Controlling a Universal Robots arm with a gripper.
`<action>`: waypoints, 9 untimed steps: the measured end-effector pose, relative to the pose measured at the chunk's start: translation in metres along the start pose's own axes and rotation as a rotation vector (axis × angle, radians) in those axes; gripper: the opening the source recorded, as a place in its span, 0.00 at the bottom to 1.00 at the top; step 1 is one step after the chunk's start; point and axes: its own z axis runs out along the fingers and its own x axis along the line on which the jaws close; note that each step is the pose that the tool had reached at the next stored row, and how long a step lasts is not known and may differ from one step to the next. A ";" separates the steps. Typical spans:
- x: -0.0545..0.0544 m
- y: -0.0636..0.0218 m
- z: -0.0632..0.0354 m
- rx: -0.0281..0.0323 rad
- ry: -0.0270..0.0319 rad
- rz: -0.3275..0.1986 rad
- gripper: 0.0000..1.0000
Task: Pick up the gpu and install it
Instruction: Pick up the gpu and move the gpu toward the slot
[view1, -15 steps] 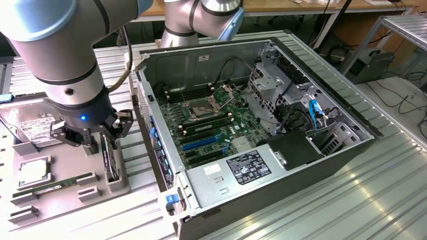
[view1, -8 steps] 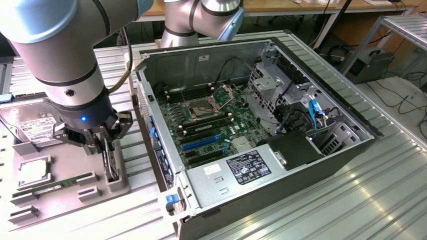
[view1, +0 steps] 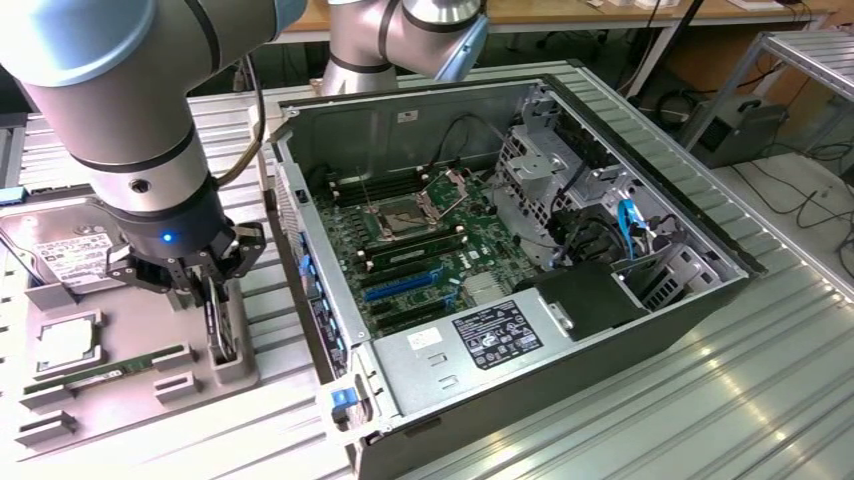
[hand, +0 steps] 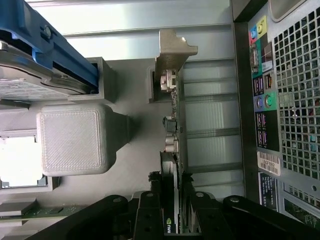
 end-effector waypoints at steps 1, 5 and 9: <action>0.000 0.0000 0.0000 0.0000 0.0000 -0.001 0.27; -0.001 0.0001 0.0001 -0.0004 0.0031 -0.015 0.27; -0.002 0.0002 -0.0005 -0.0009 0.0084 -0.046 0.26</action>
